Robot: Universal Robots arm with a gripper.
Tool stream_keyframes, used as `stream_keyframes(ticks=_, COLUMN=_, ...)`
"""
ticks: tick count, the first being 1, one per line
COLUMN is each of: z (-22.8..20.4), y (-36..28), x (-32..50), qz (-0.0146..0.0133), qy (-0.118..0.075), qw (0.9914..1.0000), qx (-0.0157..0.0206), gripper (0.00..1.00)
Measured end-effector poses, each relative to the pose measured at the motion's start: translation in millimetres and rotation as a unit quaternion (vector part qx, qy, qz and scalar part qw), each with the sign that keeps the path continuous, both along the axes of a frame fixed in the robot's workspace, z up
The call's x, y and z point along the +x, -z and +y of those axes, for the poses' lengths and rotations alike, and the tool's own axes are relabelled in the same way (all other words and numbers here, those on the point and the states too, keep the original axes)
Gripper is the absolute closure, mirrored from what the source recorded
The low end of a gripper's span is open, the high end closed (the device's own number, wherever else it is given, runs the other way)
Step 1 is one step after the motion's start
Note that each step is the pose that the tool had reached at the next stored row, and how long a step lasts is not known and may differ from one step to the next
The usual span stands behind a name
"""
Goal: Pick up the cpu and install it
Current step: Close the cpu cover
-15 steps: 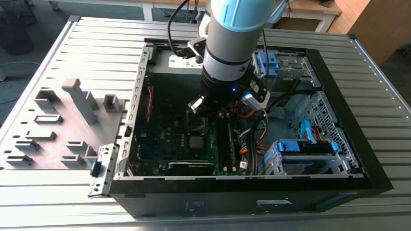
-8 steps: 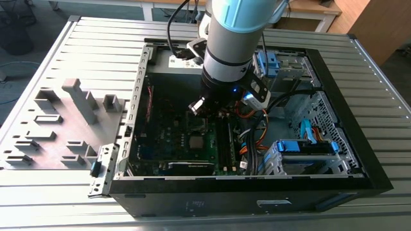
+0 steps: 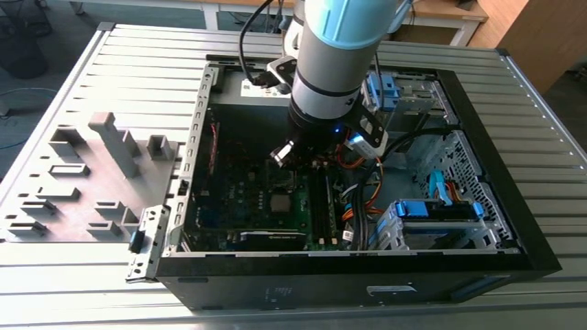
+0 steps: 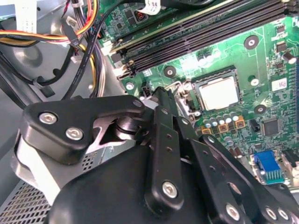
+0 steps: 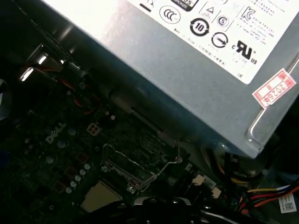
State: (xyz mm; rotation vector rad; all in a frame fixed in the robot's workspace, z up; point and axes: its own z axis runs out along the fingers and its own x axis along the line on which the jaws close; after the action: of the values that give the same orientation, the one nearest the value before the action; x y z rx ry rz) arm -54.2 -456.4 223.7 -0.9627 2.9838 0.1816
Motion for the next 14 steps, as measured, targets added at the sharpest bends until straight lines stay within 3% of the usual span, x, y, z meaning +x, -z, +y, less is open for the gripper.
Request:
stream_keyframes(ticks=9, z=-0.8, y=0.0, x=0.9, qz=0.0000, qy=-0.022, qw=0.99975, qx=0.0000, gripper=0.89)
stream_keyframes(ticks=14, z=-0.8, y=0.0, x=0.9, qz=0.0000, qy=-0.023, qw=0.99973, qx=0.0000, gripper=0.89)
